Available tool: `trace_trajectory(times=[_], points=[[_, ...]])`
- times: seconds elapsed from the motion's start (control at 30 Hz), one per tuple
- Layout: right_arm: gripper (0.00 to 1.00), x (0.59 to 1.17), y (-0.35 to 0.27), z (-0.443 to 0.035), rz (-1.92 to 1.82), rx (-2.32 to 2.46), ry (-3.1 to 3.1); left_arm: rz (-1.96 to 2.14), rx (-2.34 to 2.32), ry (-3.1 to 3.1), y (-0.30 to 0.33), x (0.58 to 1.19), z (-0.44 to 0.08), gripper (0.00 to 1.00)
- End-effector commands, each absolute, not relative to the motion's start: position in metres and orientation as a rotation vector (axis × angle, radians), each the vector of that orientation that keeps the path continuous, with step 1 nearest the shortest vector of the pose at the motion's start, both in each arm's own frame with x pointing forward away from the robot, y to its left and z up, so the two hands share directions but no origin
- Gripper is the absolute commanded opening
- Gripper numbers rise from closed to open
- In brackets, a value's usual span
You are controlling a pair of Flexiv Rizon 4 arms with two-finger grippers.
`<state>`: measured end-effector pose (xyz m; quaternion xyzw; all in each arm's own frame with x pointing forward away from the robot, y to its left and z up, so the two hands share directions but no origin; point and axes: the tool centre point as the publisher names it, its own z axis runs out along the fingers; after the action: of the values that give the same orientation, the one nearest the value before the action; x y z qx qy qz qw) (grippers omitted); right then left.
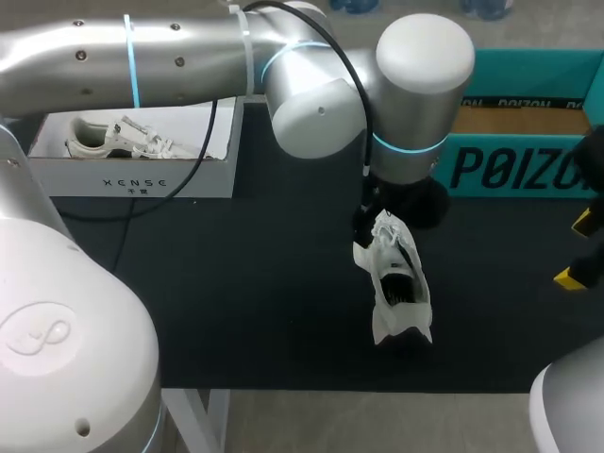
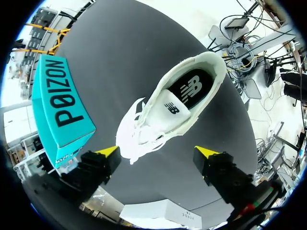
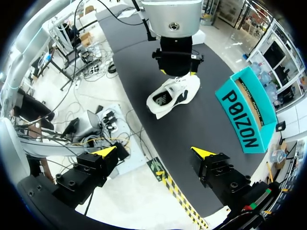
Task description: Take the shoe out of the shoebox, open the shoe tongue, remove and reinsert the insole, then place the shoe into the shoebox
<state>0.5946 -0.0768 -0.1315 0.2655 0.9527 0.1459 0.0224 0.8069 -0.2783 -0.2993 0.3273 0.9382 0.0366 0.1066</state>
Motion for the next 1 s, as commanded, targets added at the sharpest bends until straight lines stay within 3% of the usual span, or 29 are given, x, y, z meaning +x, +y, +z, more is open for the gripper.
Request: trace_trajectory(times=[0.03,0.2,0.6,0.73,1.0], points=[[1.00,0.582,-0.088,-0.136,0.477,0.832,2.938,0.111,0.965,2.763,-0.279,0.807,-0.299,1.00],[1.00,0.582,-0.088,-0.135,0.479,0.829,2.937,0.111,0.965,2.763,-0.279,0.807,-0.299,1.00],[1.00,0.582,-0.088,-0.135,0.479,0.829,2.937,0.155,-0.065,3.196,-0.251,0.744,-0.298,1.00],[1.00,0.582,-0.088,-0.135,0.479,0.829,2.937,0.188,-0.131,3.224,-0.254,0.716,-0.296,1.00],[1.00,0.582,-0.088,-0.135,0.479,0.829,2.937,0.188,-0.131,3.224,-0.254,0.716,-0.296,1.00]])
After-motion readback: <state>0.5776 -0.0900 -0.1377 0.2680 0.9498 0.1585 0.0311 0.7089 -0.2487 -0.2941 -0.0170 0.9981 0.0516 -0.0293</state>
